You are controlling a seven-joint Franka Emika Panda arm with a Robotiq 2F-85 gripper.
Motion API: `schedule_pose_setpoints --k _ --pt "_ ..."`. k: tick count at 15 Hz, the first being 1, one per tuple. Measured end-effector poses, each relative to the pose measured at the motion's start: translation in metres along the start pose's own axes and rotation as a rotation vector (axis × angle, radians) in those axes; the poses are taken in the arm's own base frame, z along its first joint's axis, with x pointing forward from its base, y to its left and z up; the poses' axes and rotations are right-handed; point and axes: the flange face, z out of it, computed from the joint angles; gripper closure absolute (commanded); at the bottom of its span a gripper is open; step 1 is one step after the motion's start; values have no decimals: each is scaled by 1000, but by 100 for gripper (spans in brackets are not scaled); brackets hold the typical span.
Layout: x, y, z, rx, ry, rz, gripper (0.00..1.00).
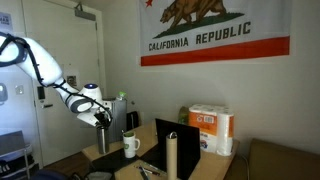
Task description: Move the silver object to the right side of the table
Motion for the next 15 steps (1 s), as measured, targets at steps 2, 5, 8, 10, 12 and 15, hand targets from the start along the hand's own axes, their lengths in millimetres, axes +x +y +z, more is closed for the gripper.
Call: schedule_pose_setpoints --k 2,5,8,10,12,15 --pt "-2 5 7 -12 -7 -18 0" --pt "-5 13 14 -31 -14 -40 0" --pt "-8 20 23 -45 -23 -48 0" --pt "-9 22 28 -50 -28 -47 26" --pt "-11 23 33 -54 -35 -51 42" --pt "-12 23 38 -57 -40 -46 65"
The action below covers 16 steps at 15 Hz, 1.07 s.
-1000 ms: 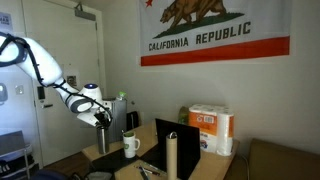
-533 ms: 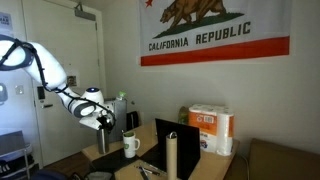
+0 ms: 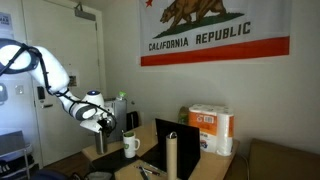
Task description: Move the silver object to the right side of the table
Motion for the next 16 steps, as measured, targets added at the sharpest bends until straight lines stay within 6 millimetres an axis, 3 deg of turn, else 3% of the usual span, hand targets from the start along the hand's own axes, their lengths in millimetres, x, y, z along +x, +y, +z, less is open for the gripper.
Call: schedule_pose_setpoints --k 4,6,9,16 --pt "-1 -1 3 -5 -5 7 95" --pt "-1 -1 4 -8 -7 14 100" --pt "-1 1 4 -13 -11 30 95" --pt "0 9 -2 -33 -37 70 95"
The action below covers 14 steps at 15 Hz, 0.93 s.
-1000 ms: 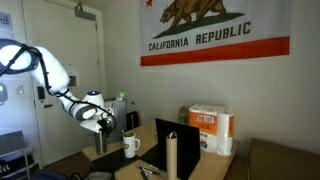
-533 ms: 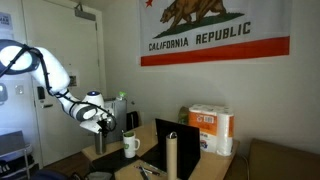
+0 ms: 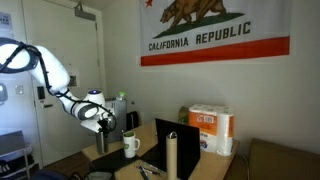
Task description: Move the silver object to the right side of the table
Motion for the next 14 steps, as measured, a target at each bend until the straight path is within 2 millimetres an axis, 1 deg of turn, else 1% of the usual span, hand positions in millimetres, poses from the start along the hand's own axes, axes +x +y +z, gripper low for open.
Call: schedule_pose_setpoints --k 2,3,4,6,8,10,12,14 --pt "3 6 -13 -5 -21 6 95" --pt "5 11 -25 -9 -33 13 95" --pt "7 18 -39 -14 -44 23 95" --pt "11 38 -73 -29 -66 54 95" --pt "10 65 -112 -53 -99 93 95" --pt "5 96 -145 -99 -134 136 95" --pt "-4 131 -168 -151 -163 196 95" --pt "-16 168 -179 -203 -184 268 95"
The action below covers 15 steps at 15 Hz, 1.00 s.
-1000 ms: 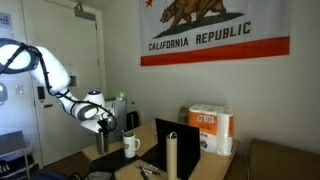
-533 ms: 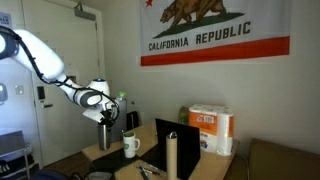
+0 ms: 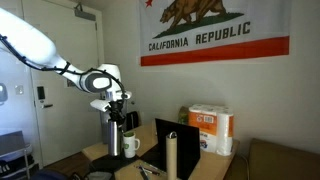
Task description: Move the silver object to the right side of the table
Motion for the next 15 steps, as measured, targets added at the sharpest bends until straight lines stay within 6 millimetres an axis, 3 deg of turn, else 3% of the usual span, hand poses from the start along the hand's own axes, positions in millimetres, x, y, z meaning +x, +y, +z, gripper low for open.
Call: schedule_pose_setpoints --k 5,8,11,15 --pt "-13 91 13 -88 -31 197 95" --pt "-22 132 25 -103 -48 301 95" --pt "-27 162 37 -105 -32 380 95" --pt "-26 185 60 -101 27 473 95"
